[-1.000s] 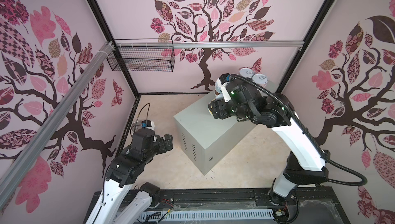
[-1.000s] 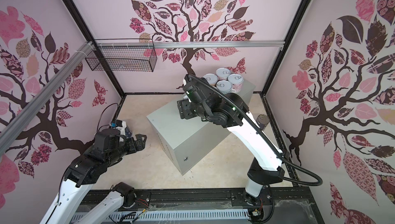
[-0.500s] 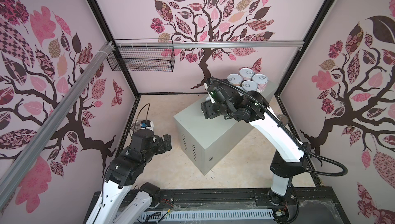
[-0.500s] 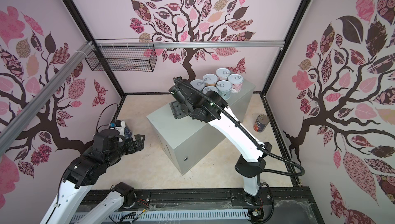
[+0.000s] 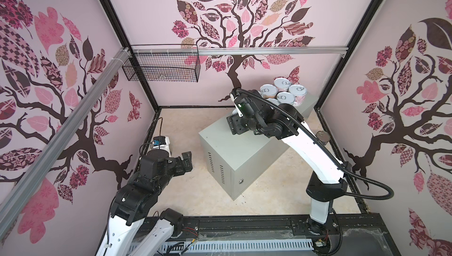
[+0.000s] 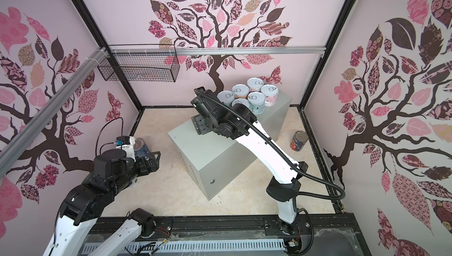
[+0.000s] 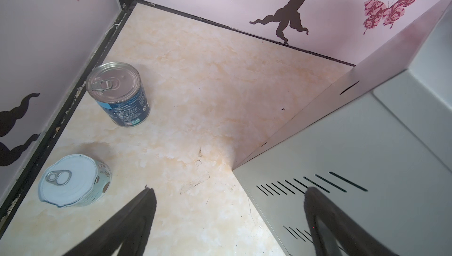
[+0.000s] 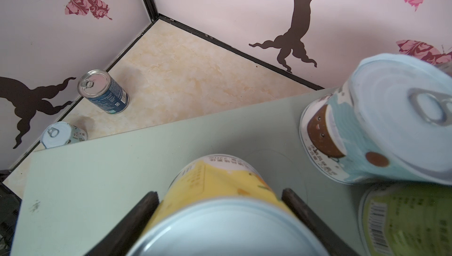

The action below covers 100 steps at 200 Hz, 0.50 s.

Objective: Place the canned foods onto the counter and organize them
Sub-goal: 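Lower the yellow can onto the box top beside the grouped cans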

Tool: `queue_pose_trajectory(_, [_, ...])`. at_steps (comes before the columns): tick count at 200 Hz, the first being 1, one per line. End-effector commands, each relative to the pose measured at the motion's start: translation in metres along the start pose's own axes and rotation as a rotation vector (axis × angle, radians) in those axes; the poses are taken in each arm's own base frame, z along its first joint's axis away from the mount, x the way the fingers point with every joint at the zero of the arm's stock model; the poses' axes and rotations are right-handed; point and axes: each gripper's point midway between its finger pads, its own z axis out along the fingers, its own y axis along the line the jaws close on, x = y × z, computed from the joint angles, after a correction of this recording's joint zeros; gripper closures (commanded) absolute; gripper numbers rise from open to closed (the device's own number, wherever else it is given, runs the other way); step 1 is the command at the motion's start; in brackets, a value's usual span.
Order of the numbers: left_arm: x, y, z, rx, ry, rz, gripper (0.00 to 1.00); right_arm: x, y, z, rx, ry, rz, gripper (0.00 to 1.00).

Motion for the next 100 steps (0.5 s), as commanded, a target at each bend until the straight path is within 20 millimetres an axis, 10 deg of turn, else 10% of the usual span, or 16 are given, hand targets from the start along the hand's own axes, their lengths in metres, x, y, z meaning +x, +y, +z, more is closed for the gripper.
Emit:
queue_pose_trajectory(1, [-0.01,-0.005,-0.01,0.03,-0.025,0.018,0.02,-0.011,0.004,0.002,-0.001,-0.039,-0.012,0.17])
queue_pose_trajectory(100, [-0.028,-0.039,-0.036,0.23,-0.068,0.105,0.02,-0.033,-0.003,-0.026,-0.022,-0.15,-0.004,0.0])
